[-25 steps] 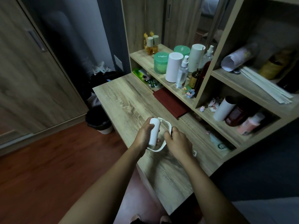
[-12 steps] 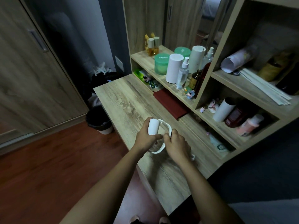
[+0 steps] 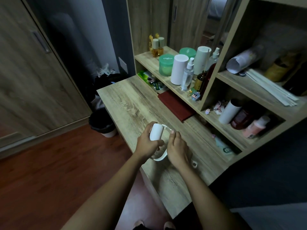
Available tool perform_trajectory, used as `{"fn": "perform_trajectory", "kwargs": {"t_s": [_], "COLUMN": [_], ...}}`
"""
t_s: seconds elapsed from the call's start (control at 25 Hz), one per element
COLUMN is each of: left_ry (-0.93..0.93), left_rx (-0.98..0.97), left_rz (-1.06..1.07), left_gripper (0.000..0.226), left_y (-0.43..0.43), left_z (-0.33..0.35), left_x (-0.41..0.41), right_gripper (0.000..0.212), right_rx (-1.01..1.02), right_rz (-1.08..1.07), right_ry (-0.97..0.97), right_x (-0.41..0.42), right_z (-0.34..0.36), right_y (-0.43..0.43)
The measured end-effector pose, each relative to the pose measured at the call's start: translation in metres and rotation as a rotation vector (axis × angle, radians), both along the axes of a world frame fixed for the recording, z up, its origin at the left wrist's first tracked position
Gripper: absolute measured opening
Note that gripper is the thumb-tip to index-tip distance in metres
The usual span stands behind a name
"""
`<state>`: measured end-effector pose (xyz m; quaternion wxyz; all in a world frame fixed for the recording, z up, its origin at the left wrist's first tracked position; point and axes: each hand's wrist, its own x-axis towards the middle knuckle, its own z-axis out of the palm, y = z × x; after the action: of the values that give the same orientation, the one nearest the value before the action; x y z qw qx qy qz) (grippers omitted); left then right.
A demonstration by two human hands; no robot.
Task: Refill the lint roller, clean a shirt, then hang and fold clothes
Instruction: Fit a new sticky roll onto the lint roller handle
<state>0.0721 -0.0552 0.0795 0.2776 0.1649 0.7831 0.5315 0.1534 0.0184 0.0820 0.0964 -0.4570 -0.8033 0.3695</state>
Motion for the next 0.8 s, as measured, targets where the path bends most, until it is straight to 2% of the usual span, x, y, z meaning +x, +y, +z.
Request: {"fn": "perform_trajectory", "kwargs": {"t_s": [0.32,0.6,0.8], "left_ry": [0.13,0.268,0.113], "left_rx": [-0.041,-0.084,-0.075], "left_rz": [-0.109,-0.145,-0.095], "left_gripper": [0.062,0.066,0.06], "left_y": [-0.008,-0.014,-0.005], "left_z": [0.0,0.001,-0.003], "left_x": [0.002,0.007,0.002], "right_gripper": [0.048,0.047,0.046], "right_rx": [-0.073,-0.116,-0.029], "right_rz": [-0.002,-0.029,-0.039], "right_ry": [0.017,0.026,0.033], "right_x": [0.001,0.004,0.003], "right_z": [0.003,-0.001,0.005], "right_y": [-0.003,-0.008,-0.004]}}
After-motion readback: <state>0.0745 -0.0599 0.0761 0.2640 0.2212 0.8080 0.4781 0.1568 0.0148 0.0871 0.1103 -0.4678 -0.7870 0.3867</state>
